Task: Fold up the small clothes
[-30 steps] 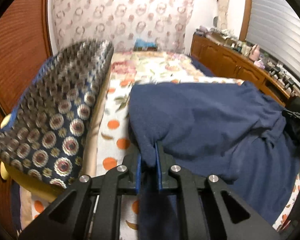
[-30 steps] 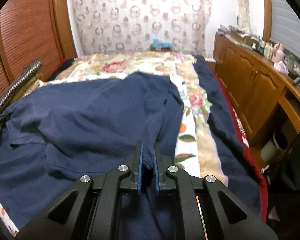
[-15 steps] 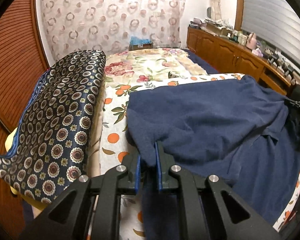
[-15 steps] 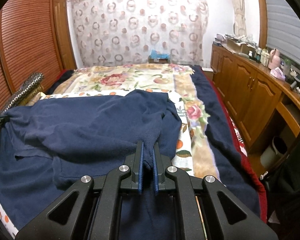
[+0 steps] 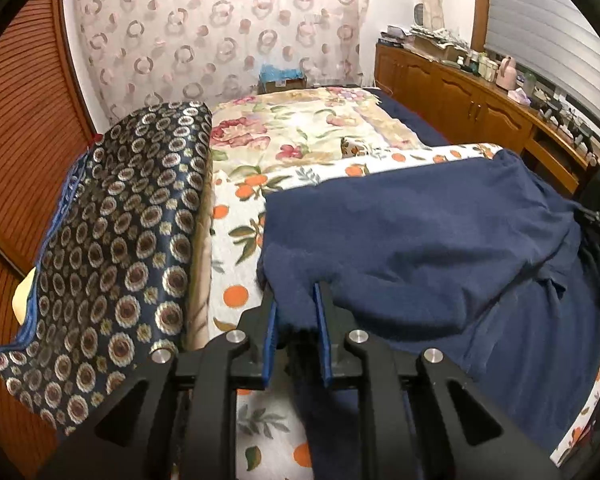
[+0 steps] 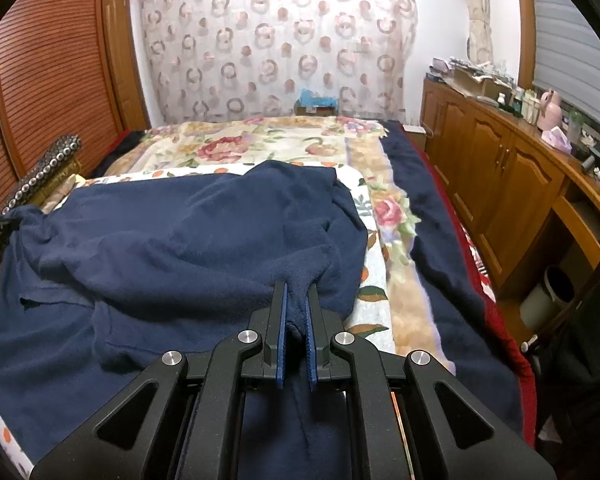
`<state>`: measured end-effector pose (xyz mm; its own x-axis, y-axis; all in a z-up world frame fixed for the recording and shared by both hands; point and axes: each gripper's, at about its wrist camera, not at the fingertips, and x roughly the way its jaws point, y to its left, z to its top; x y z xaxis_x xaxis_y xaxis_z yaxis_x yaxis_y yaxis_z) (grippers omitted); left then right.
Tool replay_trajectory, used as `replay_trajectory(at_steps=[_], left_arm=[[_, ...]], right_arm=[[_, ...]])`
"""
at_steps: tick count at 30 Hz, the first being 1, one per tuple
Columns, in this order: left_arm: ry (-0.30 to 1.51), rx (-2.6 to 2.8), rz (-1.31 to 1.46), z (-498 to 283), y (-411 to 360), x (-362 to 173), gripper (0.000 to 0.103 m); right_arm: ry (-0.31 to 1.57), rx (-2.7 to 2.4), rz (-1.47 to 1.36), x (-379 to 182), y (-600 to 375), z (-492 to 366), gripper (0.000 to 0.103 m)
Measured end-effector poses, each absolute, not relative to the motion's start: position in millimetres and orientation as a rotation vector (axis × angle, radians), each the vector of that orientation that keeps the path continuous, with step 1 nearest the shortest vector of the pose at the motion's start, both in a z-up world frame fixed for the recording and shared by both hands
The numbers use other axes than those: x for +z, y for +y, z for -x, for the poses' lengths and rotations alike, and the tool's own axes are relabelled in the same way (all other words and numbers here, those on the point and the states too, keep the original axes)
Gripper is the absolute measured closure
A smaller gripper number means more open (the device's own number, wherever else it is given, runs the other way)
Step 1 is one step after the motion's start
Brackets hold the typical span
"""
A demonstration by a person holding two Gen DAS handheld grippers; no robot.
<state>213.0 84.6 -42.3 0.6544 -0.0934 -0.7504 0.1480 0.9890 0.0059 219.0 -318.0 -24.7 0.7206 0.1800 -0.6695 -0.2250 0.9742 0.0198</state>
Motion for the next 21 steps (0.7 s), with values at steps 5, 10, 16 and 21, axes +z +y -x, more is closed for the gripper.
replay_trajectory(at_steps=[5,10,16,21], left_arm=[[0.796,-0.140,-0.088,-212.2,79.9,-33.9,0.093],[0.706,-0.165,-0.056,-182.5,74.3,-9.5,0.095],[0.606,-0.203,-0.035,-135.4,68.8,21.4,0.095],[0.585,-0.232,-0.010,-112.2,71.4,29.6,0.095]], right_arm=[[0.733,0.225,0.062,-26.5,-318.3,-219.0,0.098],[0.696,0.241,0.051,-21.5,-318.6,-213.2,0.098],[0.597,0.260,0.035,12.2,-320.4,-192.4,0.098],[0.580,0.261,0.051,29.6,-317.9,-185.4,0.098]])
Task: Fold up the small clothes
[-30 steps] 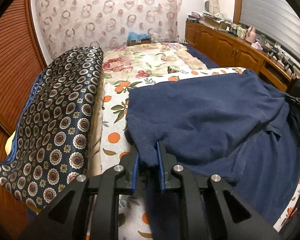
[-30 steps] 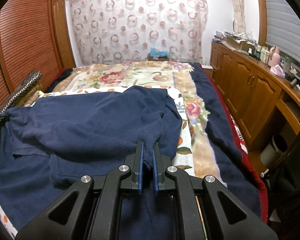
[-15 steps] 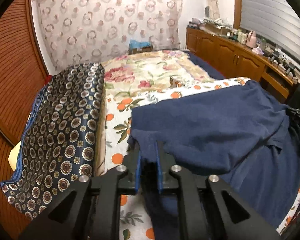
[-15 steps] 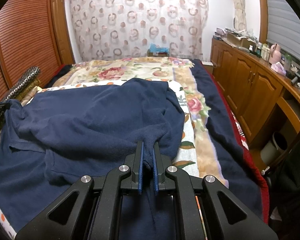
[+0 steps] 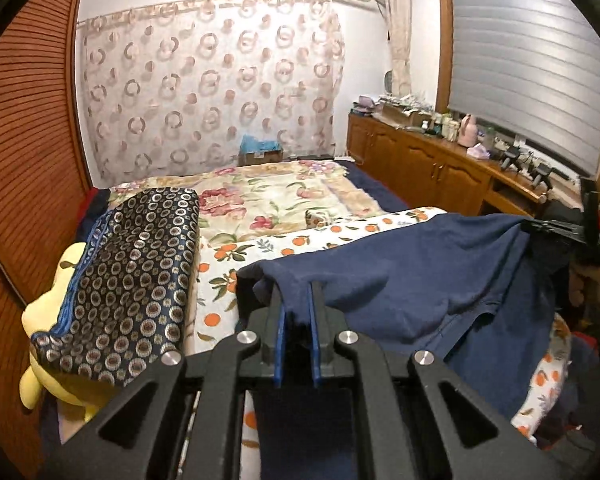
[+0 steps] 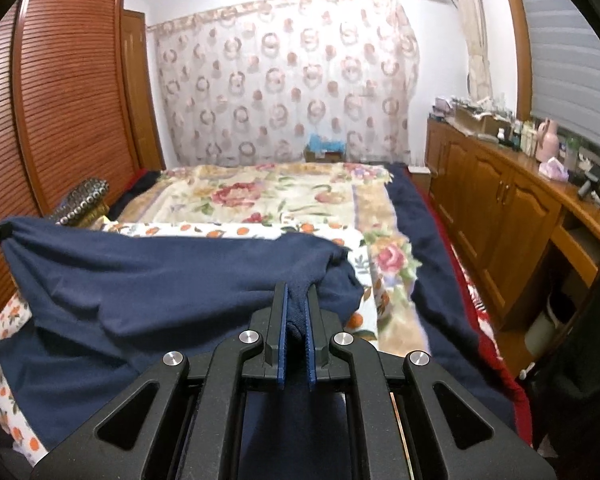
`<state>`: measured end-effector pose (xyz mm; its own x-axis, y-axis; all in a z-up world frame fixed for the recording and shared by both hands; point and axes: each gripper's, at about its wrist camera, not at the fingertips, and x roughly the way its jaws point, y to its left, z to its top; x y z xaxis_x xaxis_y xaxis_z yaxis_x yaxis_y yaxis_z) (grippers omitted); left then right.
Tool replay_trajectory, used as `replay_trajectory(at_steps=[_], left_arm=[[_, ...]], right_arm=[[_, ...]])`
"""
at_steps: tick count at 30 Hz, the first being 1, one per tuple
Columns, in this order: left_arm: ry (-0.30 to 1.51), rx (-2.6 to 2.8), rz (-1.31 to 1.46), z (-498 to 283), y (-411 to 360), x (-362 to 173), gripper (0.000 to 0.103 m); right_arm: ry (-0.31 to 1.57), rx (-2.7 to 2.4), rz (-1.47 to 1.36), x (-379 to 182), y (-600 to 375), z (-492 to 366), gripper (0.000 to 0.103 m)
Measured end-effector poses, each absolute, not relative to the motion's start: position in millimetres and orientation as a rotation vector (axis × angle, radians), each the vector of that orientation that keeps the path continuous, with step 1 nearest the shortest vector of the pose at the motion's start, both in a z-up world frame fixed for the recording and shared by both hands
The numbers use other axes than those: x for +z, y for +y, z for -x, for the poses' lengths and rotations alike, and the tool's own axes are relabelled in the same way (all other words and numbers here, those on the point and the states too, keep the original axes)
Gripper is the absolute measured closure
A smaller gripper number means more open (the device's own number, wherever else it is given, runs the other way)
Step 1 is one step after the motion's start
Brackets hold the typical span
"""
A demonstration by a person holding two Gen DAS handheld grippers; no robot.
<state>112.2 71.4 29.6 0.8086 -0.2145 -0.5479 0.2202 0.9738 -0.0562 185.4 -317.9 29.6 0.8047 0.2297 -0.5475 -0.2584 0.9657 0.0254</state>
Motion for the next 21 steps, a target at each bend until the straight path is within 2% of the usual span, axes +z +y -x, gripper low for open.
replay_trajectory(at_steps=[13,16,21], left_arm=[[0.631,-0.222,-0.035,-105.2,65.5,1.3,0.095],[0.637,-0.222,-0.025,-105.5,65.7,-2.4,0.095],[0.627,-0.234,-0.003,-96.8,67.1,2.3,0.095]], right_arm=[[0.647,0.264,0.048,25.8,-314.6,-209.6,0.094],[0.637,0.301,0.082,30.6,-305.0,-208.8,0.099],[0.613,0.316,0.093,39.4,-299.7,-199.3,0.101]])
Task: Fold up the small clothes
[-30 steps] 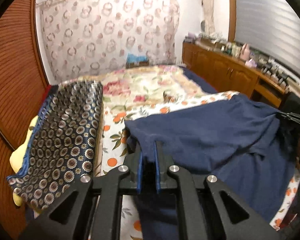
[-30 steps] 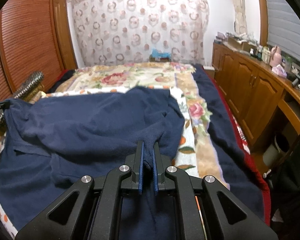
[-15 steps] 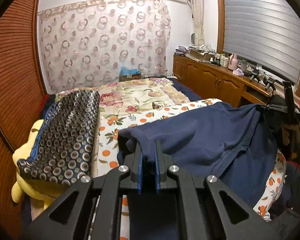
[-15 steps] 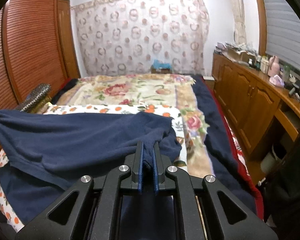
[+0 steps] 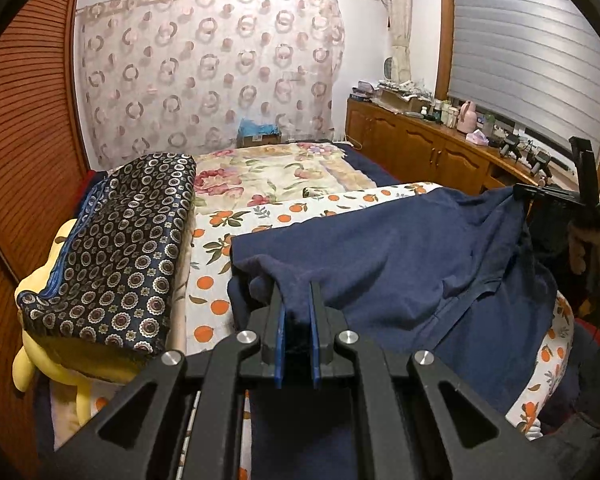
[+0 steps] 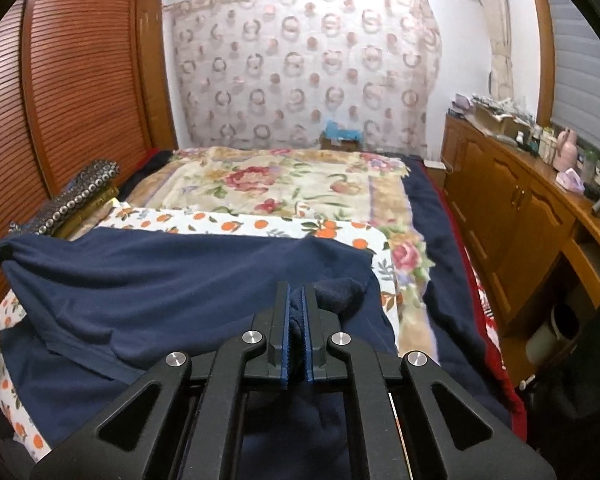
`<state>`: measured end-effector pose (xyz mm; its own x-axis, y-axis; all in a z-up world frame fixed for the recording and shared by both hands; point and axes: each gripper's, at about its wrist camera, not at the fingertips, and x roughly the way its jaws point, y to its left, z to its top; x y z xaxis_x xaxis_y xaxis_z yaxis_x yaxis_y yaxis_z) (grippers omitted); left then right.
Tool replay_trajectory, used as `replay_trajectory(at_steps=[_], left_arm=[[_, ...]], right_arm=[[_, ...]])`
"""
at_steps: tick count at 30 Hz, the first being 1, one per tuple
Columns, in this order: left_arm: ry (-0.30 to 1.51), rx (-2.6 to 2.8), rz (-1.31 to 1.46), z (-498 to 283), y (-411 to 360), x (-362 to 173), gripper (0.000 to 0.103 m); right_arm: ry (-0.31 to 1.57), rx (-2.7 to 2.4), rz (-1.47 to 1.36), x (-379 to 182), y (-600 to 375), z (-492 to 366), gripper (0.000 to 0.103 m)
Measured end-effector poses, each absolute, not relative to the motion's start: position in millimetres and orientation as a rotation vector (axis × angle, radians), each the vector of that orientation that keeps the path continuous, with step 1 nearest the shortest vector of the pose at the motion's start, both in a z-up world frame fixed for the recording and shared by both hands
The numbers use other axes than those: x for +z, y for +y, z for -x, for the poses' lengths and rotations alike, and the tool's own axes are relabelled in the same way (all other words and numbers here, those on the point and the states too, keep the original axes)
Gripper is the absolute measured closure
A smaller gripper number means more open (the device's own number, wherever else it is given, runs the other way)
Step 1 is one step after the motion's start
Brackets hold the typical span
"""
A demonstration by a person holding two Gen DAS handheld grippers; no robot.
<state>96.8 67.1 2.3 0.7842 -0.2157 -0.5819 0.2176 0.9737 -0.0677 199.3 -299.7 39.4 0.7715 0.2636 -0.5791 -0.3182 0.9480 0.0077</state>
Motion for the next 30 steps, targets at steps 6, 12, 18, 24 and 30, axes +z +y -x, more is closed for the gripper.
replay_trajectory(at_steps=[6,12,18,24,30], left_arm=[[0.581,-0.273,0.032,-69.0,71.9,22.6,0.095],[0.597,-0.271,0.033,-27.4,78.1,22.1,0.095],[0.739,-0.230,0.035,-22.0,81.8,-32.9,0.092],[0.830,-0.165,0.016,-18.9,82.6,-75.3,0.064],[0.853,-0.156,0.042,-20.9,85.7,-86.3,0.060]], right_arm=[[0.544,0.314,0.066,69.2,-317.6,-167.1,0.101],[0.514,0.297,0.078,93.8,-348.1,-110.3,0.101],[0.654,0.264,0.111,47.8,-359.9,-88.3,0.101],[0.740,0.215,0.107,5.8,-362.1,-92.6,0.097],[0.735,0.185,0.152,3.1,-354.6,-94.3,0.082]])
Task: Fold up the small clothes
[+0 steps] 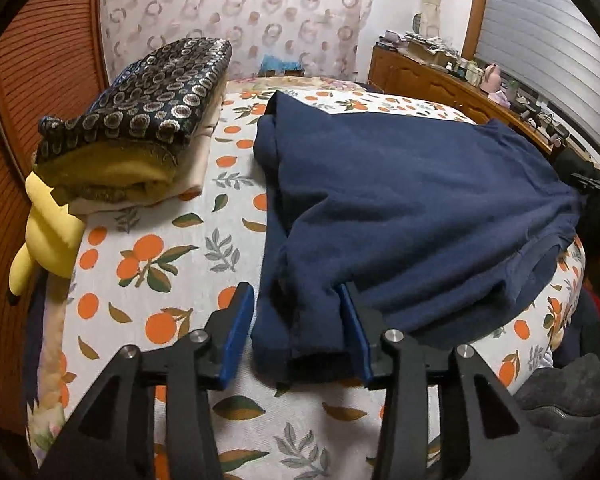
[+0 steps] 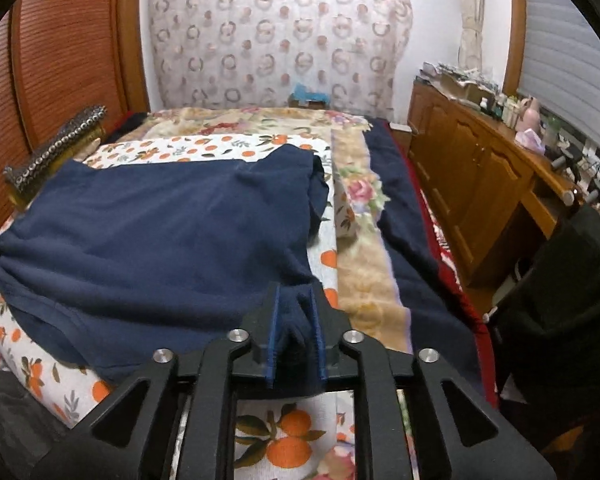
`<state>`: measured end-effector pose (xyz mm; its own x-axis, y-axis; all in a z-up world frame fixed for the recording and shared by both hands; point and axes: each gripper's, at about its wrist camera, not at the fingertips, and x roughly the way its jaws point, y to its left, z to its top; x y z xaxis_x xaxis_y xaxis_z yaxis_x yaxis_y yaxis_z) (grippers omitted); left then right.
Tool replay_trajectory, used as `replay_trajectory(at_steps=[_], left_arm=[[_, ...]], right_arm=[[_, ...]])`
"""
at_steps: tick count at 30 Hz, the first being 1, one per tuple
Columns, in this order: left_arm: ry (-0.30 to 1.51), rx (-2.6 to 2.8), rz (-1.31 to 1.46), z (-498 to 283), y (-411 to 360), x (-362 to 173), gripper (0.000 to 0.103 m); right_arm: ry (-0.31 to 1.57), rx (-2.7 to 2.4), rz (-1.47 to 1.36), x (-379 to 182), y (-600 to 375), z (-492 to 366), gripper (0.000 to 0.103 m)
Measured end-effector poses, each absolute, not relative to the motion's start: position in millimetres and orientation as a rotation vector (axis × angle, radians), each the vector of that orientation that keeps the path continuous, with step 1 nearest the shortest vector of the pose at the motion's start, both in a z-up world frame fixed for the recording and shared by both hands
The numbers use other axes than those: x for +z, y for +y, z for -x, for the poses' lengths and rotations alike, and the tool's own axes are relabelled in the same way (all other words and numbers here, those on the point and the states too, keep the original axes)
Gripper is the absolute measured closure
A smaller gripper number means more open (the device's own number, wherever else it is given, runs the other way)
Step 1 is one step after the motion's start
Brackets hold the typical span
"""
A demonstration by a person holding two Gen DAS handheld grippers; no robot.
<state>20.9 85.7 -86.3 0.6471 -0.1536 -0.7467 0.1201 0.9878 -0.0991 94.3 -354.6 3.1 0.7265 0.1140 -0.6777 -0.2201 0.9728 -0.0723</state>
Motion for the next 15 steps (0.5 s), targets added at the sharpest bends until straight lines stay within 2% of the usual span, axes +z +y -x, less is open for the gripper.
replay_trajectory(at_steps=[2,5,15], left_arm=[[0.855,-0.153,0.045,-21.8,86.7,-87.2,0.060],[0.856,-0.150,0.052,-21.5,89.1,-88.2,0.060],[0.860,-0.141,0.060,-23.4,89.8,-91.7,0.060]], right_arm=[[0.725,0.191,0.152,6.6,-351.1,-94.6,0.073],[0.707,0.208,0.160,11.7,-343.6,-97.1,0.064],[0.695,0.358,0.180,5.0,-279.5,-102.4,0.055]])
